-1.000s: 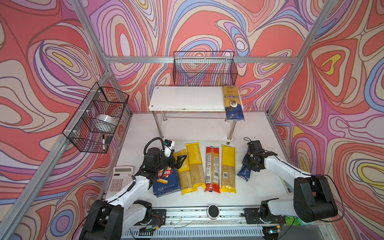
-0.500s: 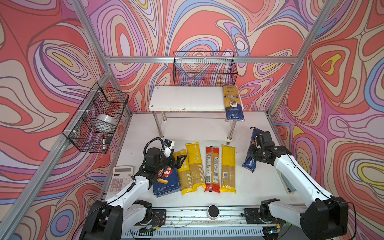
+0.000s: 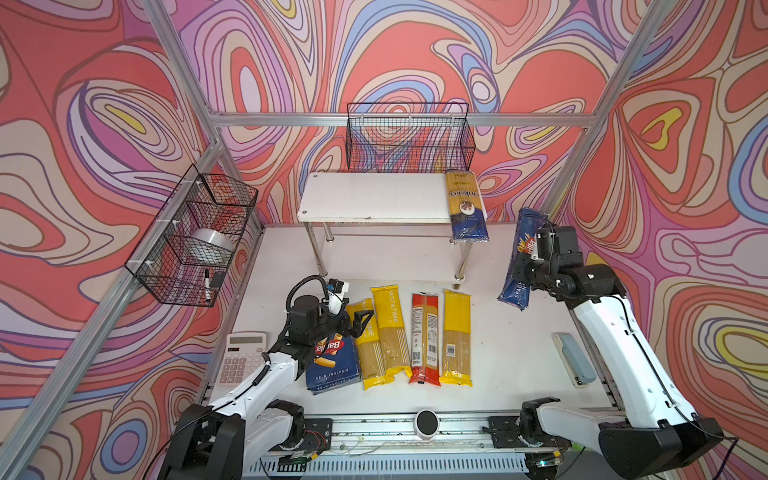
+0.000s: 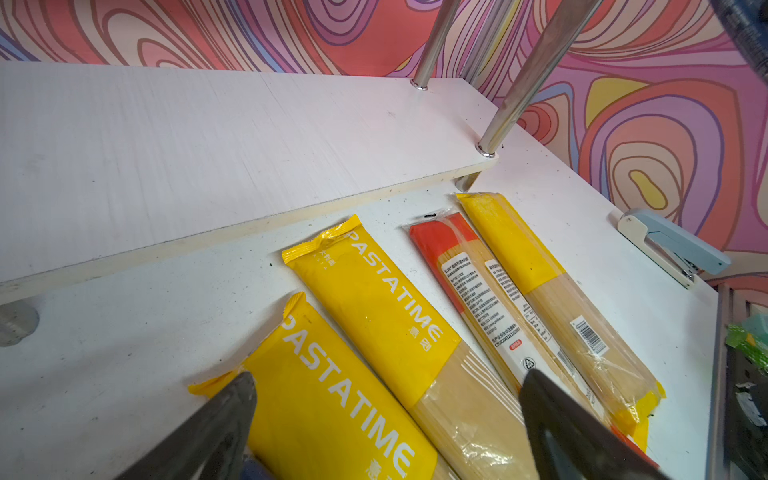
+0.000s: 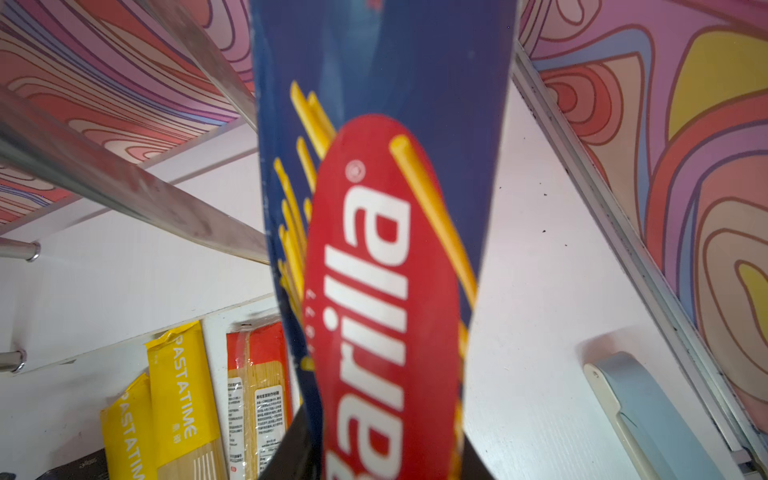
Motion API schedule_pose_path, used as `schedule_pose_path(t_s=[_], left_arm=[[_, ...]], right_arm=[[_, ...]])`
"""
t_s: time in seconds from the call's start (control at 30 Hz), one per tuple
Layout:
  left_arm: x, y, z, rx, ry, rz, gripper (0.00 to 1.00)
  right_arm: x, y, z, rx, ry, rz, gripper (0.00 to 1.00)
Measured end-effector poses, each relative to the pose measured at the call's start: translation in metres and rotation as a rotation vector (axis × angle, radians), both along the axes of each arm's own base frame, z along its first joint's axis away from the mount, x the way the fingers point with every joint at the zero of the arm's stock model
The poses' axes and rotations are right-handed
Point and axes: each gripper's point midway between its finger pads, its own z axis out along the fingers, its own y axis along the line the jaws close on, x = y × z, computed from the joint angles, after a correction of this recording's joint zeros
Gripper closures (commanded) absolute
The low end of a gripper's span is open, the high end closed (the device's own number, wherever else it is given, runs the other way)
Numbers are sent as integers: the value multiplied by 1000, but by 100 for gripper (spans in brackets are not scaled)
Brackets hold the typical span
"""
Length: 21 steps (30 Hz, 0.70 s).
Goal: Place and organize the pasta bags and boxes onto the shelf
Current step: 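Carry the blue Barilla box up toward the shelf top with the right gripper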
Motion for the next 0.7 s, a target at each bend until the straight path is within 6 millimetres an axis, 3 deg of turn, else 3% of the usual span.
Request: schedule_pose_path(t_s=[0.43,0.7], left_arm=[[0,-1,-1,-1,2,-3,0],[0,-1,-6,3,19,-4,0]], right_arm=[[12,15,51,13,-33,100,80],[19,29,104,56,-137,171,81]])
